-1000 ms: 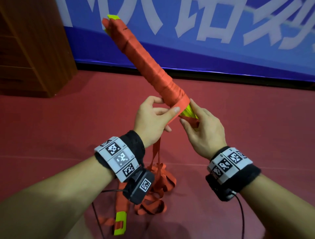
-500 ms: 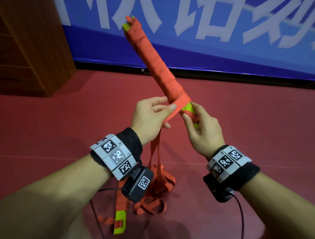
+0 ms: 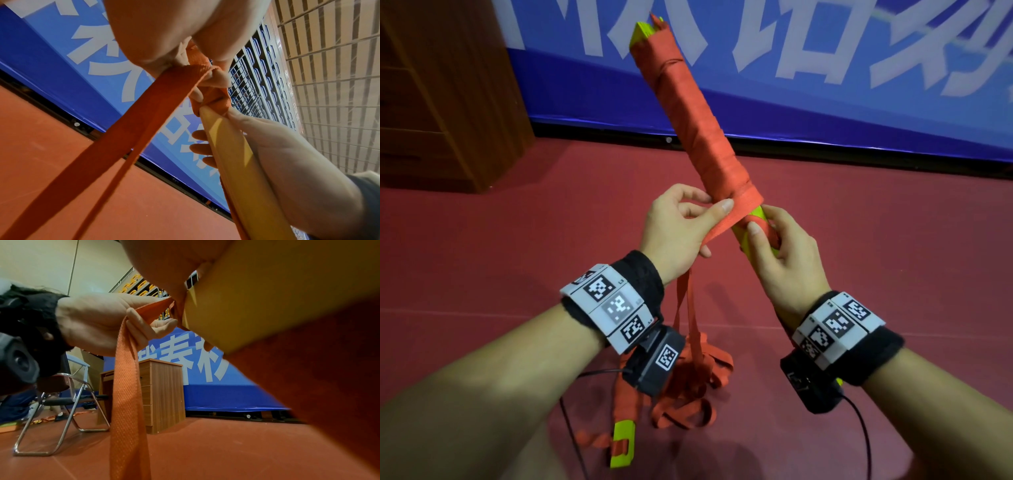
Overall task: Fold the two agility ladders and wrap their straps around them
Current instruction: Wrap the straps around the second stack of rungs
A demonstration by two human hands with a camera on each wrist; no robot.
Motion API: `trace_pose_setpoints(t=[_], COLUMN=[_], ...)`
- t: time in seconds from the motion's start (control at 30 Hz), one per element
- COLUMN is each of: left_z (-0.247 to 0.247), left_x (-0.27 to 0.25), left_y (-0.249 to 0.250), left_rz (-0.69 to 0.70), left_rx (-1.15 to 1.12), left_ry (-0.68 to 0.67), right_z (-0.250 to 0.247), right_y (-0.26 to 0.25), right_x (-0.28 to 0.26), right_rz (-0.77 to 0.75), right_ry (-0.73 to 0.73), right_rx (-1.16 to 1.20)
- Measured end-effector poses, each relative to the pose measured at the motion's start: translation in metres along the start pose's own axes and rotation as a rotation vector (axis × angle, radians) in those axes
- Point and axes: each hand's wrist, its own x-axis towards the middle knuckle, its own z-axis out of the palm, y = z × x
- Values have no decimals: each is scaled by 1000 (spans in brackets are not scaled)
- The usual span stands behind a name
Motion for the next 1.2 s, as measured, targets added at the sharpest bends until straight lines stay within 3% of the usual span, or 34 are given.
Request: trace_pose_setpoints(t=[0.17,0.43,0.63,0.73,1.03,1.2], left_z=[-1,4,6,10,17,17], left_x=[-1,-5,-11,-12,-14,-14], left_y=[-2,-4,-5,-6,-6,-5], left_rz=[-6,8,32,38,23,3], left_rx=[45,49,51,58,58,64], left_ry=[-8,-168,-88,-52,63,84], right_z=[9,6,0,-4,-7,-6], right_y=[9,2,1,0,-5,-3], right_x=[2,-1,-3,-2,3,3], right_rz=[76,136,137,119,35,47], right_ry=[3,-95,-161,-192,-214,-83], right_rx=[169,464,485,400,-356,-358])
